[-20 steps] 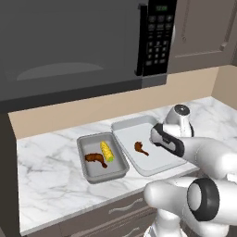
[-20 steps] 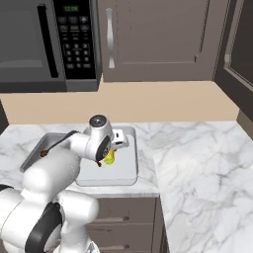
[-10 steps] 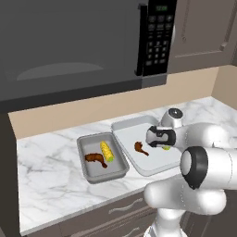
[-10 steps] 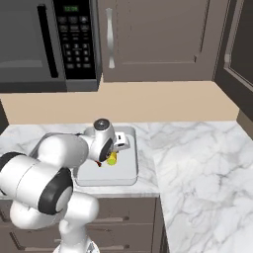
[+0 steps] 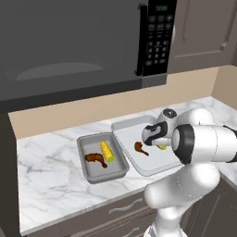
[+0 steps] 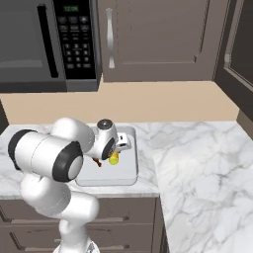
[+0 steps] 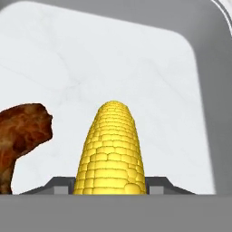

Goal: Place one corn and one chicken drumstick in each tupperware on the nearby counter, to pack two identical lunches.

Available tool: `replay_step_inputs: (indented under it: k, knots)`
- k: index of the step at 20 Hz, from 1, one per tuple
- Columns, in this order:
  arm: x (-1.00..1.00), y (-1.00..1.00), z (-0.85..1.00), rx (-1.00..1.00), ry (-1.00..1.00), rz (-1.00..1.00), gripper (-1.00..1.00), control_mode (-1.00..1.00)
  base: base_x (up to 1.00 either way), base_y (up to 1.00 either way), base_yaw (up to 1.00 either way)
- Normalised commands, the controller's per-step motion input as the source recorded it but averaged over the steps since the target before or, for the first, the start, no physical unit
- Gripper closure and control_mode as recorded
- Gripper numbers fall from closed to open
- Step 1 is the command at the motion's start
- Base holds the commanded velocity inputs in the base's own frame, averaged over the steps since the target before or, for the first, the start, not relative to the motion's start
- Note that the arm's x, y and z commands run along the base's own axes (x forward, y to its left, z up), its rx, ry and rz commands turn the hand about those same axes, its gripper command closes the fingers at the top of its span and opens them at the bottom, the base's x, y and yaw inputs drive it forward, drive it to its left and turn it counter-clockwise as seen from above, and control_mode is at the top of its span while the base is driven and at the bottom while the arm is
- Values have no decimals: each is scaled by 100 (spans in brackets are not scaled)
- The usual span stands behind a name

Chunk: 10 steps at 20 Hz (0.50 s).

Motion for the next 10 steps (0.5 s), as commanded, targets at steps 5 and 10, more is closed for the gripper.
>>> replay_step_inputs:
  k: [5, 10]
  knots:
    - [34, 0, -24, 0, 5, 0, 100, -100, 0, 0, 0]
    - [26, 0, -24, 0, 3, 0, 100, -100, 0, 0, 0]
